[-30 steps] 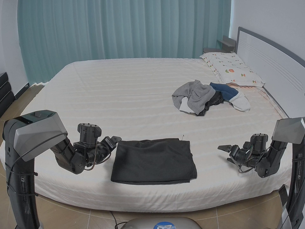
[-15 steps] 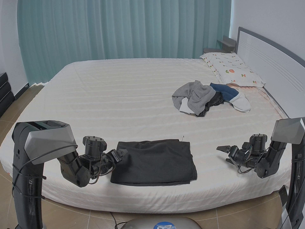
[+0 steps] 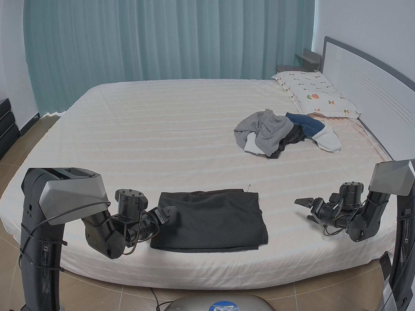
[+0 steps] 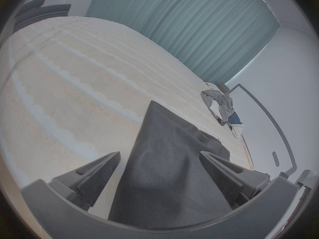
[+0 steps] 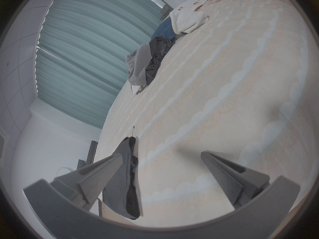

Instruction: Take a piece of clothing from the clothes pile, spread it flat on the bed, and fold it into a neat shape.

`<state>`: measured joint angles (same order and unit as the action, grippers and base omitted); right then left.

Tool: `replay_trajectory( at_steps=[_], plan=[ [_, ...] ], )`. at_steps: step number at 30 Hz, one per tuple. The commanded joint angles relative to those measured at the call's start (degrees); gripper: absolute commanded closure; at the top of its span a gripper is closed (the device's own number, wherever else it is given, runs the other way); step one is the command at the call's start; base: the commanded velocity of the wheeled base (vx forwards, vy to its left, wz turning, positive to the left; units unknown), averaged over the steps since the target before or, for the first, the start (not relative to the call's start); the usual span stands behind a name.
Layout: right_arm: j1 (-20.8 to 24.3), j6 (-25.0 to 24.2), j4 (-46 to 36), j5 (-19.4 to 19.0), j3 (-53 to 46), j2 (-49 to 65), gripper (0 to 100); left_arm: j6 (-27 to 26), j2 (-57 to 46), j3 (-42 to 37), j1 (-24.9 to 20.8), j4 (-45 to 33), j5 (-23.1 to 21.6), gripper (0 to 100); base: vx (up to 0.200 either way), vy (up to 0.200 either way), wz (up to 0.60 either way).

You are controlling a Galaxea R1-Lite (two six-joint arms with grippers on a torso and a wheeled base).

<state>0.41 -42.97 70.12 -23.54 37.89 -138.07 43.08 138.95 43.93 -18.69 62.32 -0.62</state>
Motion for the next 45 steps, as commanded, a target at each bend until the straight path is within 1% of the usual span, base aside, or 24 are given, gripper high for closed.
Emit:
replay_trajectory(
  at_steps=[1,15,22,29,34,39,45],
  plan=[
    [0.02,-0.01,0.02,-0.01,-0.01,-0.09,0,0.07,0.27,-0.08,-0.03,0.00,0.01,100,0.000,0.000,0.00],
    [0.02,-0.01,0.02,-0.01,-0.01,-0.09,0,0.42,-0.08,-0.08,0.06,0.17,0.09,100,0.000,0.000,0.00],
    [0.02,-0.01,0.02,-0.10,-0.01,-0.09,0,0.51,-0.08,-0.60,0.23,0.17,2.03,100,0.000,0.000,0.00],
    [0.02,-0.01,0.02,-0.10,-0.10,-0.09,0,0.69,-0.08,-0.69,0.14,0.17,2.20,100,0.000,0.000,0.00],
    [0.20,-0.01,0.10,-0.19,-0.45,0.26,0,1.92,-0.17,-0.52,0.14,0.17,2.20,100,0.000,0.200,0.00],
    [3.45,-0.80,0.37,-0.10,-1.41,0.52,0,2.62,-0.26,-0.52,0.23,0.17,2.20,100,0.000,0.200,0.00],
    [4.42,-1.06,0.54,0.25,-1.85,0.70,0,2.62,-0.26,-0.43,0.14,0.17,2.20,100,0.000,0.200,0.00]
  ],
)
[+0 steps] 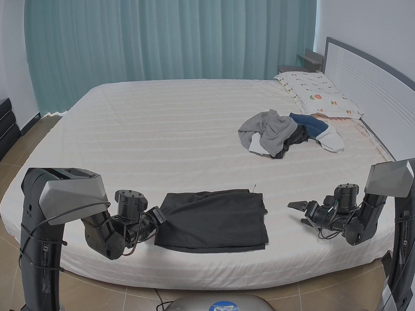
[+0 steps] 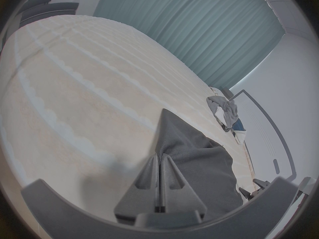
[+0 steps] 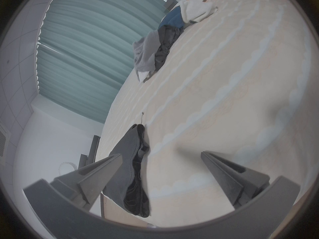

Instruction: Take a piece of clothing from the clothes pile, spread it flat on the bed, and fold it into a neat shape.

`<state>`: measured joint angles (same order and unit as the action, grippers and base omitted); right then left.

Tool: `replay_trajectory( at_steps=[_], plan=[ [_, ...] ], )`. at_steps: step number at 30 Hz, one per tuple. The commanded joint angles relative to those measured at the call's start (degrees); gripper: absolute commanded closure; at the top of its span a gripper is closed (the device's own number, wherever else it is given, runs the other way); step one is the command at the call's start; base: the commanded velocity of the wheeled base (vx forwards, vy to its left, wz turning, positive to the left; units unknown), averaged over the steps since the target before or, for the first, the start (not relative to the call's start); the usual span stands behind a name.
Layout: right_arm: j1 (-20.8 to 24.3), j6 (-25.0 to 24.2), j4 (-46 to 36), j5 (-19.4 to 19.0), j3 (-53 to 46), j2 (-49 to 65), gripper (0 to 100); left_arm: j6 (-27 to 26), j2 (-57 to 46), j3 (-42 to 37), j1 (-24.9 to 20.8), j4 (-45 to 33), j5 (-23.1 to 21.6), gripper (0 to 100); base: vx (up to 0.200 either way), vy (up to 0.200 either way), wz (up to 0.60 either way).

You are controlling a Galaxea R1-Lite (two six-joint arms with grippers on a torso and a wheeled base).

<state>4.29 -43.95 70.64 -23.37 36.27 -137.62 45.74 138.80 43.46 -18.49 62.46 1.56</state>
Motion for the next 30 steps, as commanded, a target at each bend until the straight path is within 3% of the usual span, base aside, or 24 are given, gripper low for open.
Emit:
replay_trajectory(
  at_steps=[1,7,30],
  plan=[
    [0.81,-0.35,0.02,0.08,-0.23,0.33,0,0.05,-0.11,-0.04,-0.05,0.03,0.02,100,0.000,0.200,0.00],
    [3.88,-3.69,0.02,0.61,-0.32,1.92,0,0.05,-0.11,-0.04,-0.05,0.03,0.02,100,0.000,0.200,0.00],
    [7.13,-4.04,0.11,2.10,-0.93,1.48,0,0.05,-0.11,-0.22,-0.05,0.03,0.02,100,0.000,0.200,0.00]
  ],
)
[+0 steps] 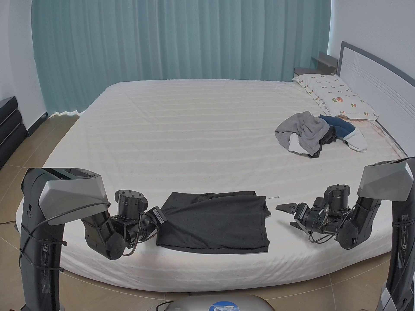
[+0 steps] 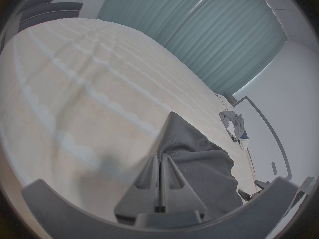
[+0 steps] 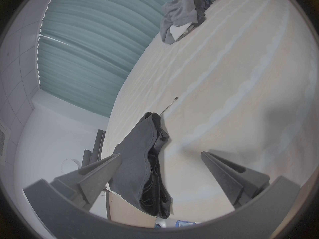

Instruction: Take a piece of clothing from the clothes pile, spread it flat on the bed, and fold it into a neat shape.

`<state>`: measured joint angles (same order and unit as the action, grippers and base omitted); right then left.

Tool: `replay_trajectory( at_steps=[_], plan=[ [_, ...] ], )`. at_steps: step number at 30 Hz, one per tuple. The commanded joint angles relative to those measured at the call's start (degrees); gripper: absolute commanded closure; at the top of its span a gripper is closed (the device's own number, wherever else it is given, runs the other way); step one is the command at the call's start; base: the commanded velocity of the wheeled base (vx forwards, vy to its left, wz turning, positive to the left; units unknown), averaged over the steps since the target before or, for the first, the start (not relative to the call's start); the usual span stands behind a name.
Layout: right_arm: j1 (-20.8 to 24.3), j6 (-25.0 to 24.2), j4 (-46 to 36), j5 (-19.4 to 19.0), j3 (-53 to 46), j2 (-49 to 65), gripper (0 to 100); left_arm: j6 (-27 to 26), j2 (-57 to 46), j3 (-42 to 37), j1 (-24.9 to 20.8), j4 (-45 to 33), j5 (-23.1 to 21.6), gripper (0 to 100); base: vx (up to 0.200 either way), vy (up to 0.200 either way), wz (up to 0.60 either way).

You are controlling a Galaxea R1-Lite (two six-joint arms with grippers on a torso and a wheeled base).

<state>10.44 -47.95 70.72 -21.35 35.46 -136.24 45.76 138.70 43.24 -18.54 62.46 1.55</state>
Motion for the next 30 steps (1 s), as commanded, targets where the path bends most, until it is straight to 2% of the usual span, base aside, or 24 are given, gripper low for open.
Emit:
replay_trajectory(
  at_steps=[1,10,18,30],
  plan=[
    [1.17,-0.04,0.03,0.25,-0.13,0.19,0,0.03,-0.01,0.00,0.00,0.03,0.03,100,0.000,0.200,0.00],
    [5.21,-2.42,0.12,4.29,0.31,0.54,0,0.47,-0.10,0.00,-0.09,0.03,0.21,100,0.000,0.200,0.00],
    [5.56,-3.21,2.06,4.65,0.13,-0.08,0,0.47,-0.01,0.00,-0.09,0.03,0.21,100,0.000,0.200,0.00],
    [6.62,-3.21,2.14,4.82,0.31,0.36,0,0.47,-0.01,0.00,-0.18,0.03,0.30,100,0.000,0.000,0.00]
  ],
)
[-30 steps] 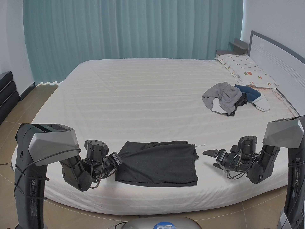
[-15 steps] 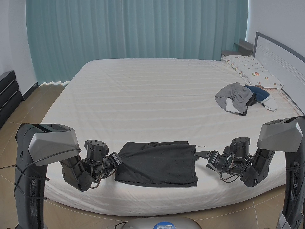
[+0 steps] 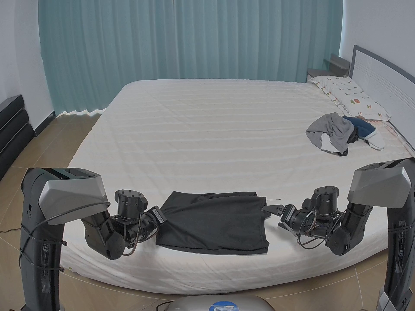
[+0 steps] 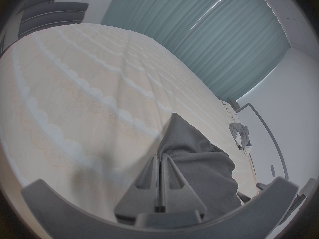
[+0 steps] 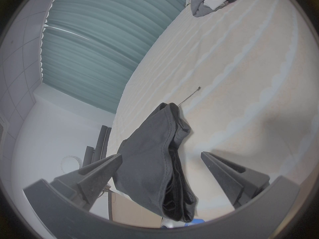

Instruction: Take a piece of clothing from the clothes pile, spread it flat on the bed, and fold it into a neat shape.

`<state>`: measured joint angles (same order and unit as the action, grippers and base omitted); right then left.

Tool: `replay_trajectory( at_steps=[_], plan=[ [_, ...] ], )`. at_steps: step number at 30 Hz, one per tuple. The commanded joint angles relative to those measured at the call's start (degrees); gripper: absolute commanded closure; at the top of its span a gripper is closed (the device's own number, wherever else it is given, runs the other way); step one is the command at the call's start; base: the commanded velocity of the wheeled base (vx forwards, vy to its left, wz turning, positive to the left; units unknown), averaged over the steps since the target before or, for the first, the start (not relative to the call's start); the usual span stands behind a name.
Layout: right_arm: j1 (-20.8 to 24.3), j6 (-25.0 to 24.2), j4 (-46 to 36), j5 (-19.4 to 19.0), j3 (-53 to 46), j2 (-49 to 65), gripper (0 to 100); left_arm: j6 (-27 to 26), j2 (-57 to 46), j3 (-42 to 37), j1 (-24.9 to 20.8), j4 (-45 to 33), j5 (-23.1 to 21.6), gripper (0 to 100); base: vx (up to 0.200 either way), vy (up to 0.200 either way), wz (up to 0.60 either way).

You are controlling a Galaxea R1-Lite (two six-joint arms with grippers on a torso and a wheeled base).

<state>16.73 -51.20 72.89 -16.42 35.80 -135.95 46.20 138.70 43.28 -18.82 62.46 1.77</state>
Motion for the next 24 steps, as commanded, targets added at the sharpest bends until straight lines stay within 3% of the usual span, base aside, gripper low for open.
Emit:
replay_trajectory(
  at_steps=[1,2,24],
  plan=[
    [0.33,-0.04,0.06,-0.10,-0.03,-0.02,0,0.03,-0.01,-0.12,0.10,0.03,0.08,100,0.000,0.000,0.00],
    [0.33,0.05,0.06,-0.10,-0.12,-0.11,0,0.03,-0.10,-0.12,0.10,0.03,0.08,0,0.000,0.000,0.00],
    [0.33,0.05,-0.03,-0.19,-0.21,-0.54,0,0.38,-0.01,-0.21,0.19,0.03,0.08,0,0.000,0.000,0.00]
  ],
)
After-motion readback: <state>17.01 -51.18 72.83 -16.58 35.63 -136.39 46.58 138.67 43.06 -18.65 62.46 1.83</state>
